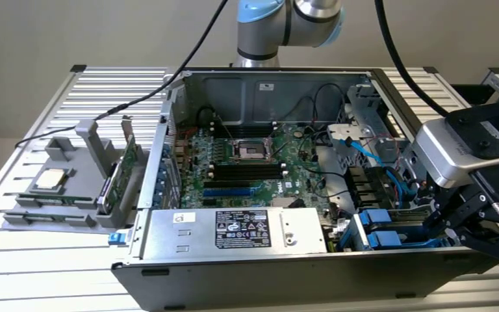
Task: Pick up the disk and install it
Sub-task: 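Insert the second disk wire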
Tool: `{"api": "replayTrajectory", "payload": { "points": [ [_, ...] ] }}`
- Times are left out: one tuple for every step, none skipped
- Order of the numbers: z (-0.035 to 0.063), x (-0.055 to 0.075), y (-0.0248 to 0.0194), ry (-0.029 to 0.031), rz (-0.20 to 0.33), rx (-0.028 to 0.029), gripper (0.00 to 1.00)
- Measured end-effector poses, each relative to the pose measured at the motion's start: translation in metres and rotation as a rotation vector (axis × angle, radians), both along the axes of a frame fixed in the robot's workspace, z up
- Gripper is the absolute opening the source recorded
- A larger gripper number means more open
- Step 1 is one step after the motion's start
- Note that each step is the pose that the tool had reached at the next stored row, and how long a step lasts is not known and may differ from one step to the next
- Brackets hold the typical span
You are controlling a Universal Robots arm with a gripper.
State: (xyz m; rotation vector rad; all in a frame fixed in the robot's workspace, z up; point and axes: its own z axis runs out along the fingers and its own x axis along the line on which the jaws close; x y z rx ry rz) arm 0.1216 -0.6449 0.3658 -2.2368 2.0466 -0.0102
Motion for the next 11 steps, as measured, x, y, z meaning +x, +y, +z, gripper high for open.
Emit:
{"api": "replayTrajectory", "payload": {
  "points": [
    [0.0000, 0.0000, 0.0000, 0.0000, 0.000, 0.0000, 0.16],
    [0.0000, 0.0000, 0.0000, 0.0000, 0.000, 0.0000, 0.16],
    [0.0000, 0.0000, 0.0000, 0.0000, 0.000, 0.0000, 0.16],
    [0.0000, 0.0000, 0.0000, 0.0000, 0.000, 0.0000, 0.16],
    [0.0000, 0.0000, 0.0000, 0.0000, 0.000, 0.0000, 0.16],
    [0.0000, 0.0000, 0.0000, 0.0000, 0.000, 0.0000, 0.16],
    [0.0000, 0.0000, 0.0000, 0.0000, 0.000, 0.0000, 0.16],
    [0.0000, 0.0000, 0.0000, 0.0000, 0.000, 0.0000, 0.16],
    [0.0000, 0.0000, 0.0000, 0.0000, 0.000, 0.0000, 0.16],
    [0.0000, 0.0000, 0.0000, 0.0000, 0.000, 0.0000, 0.16],
    [0.0000, 0.0000, 0.0000, 0.0000, 0.000, 0.0000, 0.16]
  ]
}}
